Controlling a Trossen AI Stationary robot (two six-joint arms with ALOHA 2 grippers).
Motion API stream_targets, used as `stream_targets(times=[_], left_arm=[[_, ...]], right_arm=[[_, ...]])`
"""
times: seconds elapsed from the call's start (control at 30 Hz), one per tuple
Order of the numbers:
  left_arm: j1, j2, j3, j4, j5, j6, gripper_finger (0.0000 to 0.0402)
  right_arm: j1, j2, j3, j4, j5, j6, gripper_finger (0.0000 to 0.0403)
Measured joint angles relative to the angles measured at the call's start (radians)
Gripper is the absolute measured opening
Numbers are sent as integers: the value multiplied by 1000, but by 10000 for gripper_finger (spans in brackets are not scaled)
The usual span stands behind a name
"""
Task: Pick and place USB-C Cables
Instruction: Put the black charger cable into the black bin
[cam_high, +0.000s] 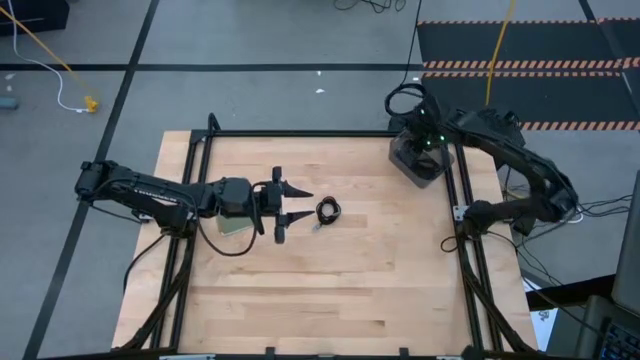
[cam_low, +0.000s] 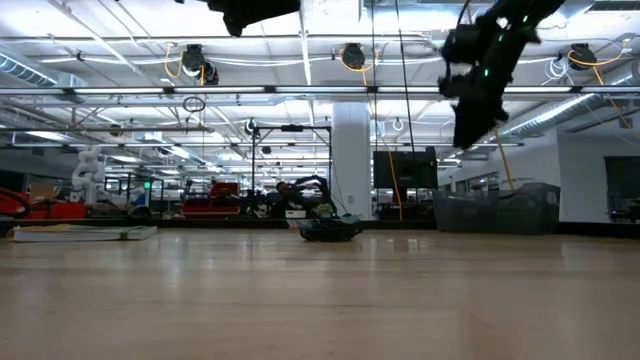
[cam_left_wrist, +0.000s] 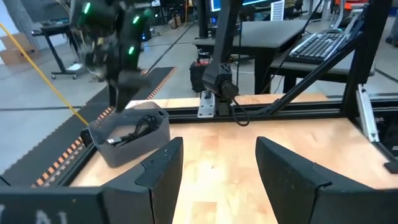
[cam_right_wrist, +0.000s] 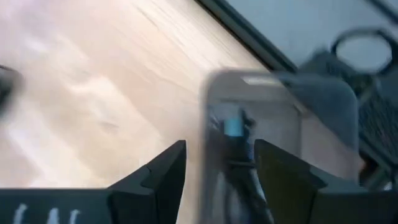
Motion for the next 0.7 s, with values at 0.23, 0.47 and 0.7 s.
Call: stream_targets(times=[0.23, 0.47, 0.7], left_arm=[[-46, 0, 0, -39, -1, -56, 204], [-104, 27, 0, -68, -61, -68, 204], [-79, 137, 22, -70, -107, -104, 204]], right_arm=[[283, -237, -77, 96, -1, 137, 183], [532, -391, -241, 297, -2, 169, 183], [640, -420, -330, 398, -4, 78, 183]])
